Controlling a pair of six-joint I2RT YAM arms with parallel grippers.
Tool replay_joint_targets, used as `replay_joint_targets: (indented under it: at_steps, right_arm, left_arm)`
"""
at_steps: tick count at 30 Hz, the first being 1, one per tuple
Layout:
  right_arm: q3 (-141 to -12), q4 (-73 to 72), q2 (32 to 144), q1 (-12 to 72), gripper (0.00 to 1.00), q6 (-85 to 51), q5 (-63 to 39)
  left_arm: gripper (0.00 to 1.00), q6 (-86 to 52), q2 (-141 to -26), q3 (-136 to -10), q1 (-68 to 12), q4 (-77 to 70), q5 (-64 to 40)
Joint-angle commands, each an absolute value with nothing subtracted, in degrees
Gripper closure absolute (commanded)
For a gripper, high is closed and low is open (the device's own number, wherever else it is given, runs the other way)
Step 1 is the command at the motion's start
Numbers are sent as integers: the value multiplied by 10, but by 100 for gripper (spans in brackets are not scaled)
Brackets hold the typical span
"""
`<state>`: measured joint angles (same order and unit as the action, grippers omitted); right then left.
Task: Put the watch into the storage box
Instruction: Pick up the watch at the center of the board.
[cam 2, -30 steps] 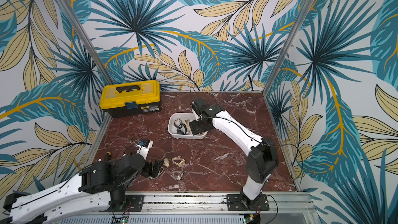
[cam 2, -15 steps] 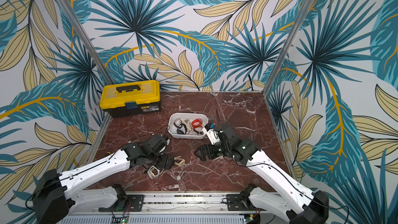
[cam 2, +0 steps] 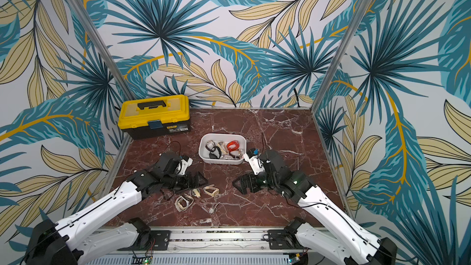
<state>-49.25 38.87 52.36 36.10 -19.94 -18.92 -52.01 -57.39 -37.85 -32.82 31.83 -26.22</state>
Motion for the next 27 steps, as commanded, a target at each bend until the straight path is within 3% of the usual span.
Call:
replay_joint_targets:
  at_steps: [1, 7, 16, 27]
  right_arm:
    - [-481, 391, 522, 363, 0, -197, -184]
    - [-480, 384, 523, 364, 0, -197, -184]
    - [-473, 368, 529, 364, 0, -203, -186]
    - [-457, 351, 528, 364, 0, -212, -201]
  left_arm:
    - [0, -656, -529, -325, -321, 264, -291]
    - [3, -818, -451, -224, -322, 170, -272]
    - [12, -861, -456, -175, -323, 107, -223]
    - [17, -854, -496, -167, -326, 93, -183]
